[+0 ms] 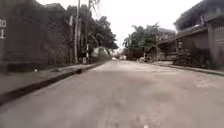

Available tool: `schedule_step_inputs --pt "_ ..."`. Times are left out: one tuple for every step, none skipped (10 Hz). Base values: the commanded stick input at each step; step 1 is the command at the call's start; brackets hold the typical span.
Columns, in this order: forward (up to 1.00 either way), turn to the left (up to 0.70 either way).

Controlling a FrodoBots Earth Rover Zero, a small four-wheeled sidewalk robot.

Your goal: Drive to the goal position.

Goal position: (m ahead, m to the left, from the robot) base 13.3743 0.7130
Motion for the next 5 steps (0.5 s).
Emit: schedule_step_inputs --pt "0.85 0.00" --pt "0.85 -0.33" --pt "0.85 -0.34" --pt "0.85 -0.17" --pt "0.85 0.02"
